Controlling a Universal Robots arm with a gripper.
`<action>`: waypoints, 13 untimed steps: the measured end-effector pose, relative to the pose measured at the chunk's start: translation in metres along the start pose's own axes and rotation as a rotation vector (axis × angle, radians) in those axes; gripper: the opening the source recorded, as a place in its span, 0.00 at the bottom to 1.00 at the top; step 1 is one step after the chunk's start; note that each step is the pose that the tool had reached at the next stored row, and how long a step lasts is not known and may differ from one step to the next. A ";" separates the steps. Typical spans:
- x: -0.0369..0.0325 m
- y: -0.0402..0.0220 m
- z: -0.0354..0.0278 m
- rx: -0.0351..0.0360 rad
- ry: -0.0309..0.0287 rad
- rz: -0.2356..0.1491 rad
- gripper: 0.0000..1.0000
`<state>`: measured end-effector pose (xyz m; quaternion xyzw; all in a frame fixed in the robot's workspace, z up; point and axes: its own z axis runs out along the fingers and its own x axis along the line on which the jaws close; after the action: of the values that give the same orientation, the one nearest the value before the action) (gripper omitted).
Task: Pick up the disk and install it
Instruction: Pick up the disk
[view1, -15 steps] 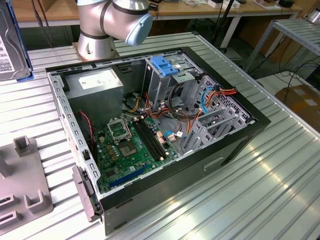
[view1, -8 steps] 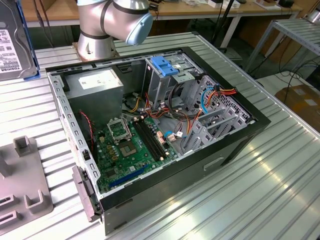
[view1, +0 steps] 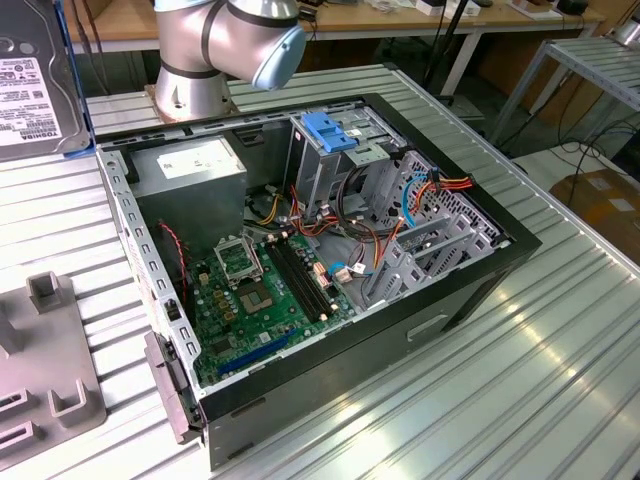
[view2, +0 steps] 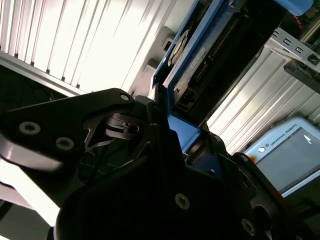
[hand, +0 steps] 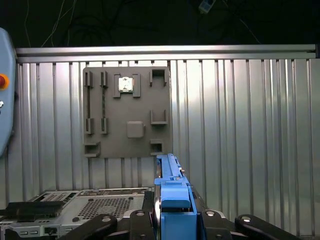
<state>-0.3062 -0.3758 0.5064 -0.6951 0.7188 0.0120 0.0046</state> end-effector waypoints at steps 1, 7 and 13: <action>0.0000 -0.0015 0.0000 0.0000 0.0000 0.000 0.37; -0.0005 -0.0147 -0.0002 0.0000 0.0000 0.000 0.37; -0.0010 -0.0286 -0.0003 0.0000 0.0000 0.000 0.37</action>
<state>-0.2776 -0.3757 0.5065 -0.6951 0.7188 0.0120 0.0046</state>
